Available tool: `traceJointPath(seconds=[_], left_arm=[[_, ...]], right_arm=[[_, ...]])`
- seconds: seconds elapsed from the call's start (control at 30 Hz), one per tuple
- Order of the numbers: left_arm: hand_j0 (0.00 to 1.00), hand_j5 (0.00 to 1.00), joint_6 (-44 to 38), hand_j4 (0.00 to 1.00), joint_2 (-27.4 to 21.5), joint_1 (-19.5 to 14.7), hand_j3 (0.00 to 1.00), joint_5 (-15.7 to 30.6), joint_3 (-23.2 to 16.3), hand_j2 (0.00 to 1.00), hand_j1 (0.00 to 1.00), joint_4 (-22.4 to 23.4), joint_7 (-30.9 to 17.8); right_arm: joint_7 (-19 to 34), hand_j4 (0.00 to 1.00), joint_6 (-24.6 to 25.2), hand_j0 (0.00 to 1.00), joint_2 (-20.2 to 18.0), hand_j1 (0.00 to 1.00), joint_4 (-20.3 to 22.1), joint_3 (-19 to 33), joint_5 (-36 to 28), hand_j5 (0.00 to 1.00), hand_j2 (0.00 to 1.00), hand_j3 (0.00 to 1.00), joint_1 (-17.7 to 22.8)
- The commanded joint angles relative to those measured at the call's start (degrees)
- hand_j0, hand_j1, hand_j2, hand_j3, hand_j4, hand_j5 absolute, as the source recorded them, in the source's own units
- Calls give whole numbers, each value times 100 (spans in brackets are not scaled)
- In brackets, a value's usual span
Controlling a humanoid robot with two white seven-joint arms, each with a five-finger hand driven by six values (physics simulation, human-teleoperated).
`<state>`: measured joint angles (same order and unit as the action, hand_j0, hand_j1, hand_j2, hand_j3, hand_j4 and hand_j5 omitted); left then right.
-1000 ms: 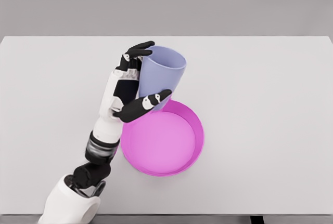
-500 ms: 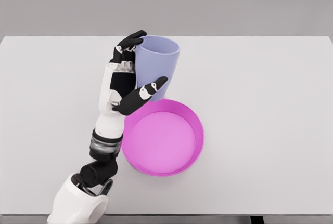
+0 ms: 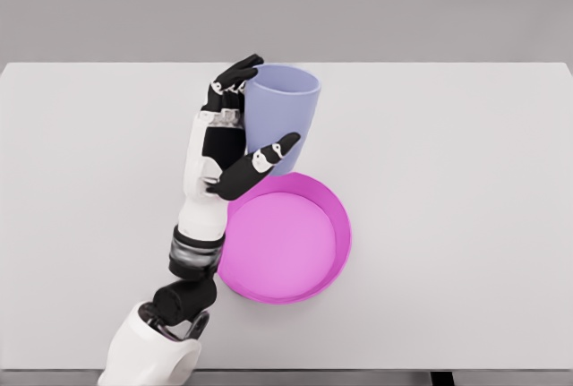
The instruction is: Flip the cup with left arm and place it on the plate
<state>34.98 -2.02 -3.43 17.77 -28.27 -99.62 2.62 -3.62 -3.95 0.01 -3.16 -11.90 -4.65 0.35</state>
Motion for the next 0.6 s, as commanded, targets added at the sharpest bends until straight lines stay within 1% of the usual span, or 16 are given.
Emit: traceJointPath(seconds=[0.0,0.07,0.2,0.27,0.37,0.47,0.57], left_arm=[[47,47,2,47,-26,9,47,-11,-3,47,47,4,1],[47,47,2,47,-132,79,47,-11,-3,47,47,4,-8],[47,47,2,47,-132,97,47,-11,-11,47,47,12,-8],[47,47,2,47,-132,88,47,-11,-161,47,47,21,-8],[48,48,2,48,-141,105,48,-11,-170,48,48,56,-8],[48,48,2,48,-202,255,48,-2,-161,48,48,56,-8],[48,48,2,48,-246,264,48,7,-161,48,48,39,-8]], right_arm=[[2,100,0,100,-1,100,-1,3,-1,100,100,100,0],[2,100,0,100,-1,100,-1,3,-1,100,100,100,0],[2,100,0,100,-1,100,-1,-6,-1,100,100,100,0],[2,100,0,100,-1,100,-1,3,-1,100,100,100,0],[2,100,0,100,-1,100,-1,-6,-1,100,100,100,0],[2,100,0,100,-1,100,-1,3,-1,100,100,100,0],[2,100,0,100,-1,100,-1,-6,-1,100,100,100,0]])
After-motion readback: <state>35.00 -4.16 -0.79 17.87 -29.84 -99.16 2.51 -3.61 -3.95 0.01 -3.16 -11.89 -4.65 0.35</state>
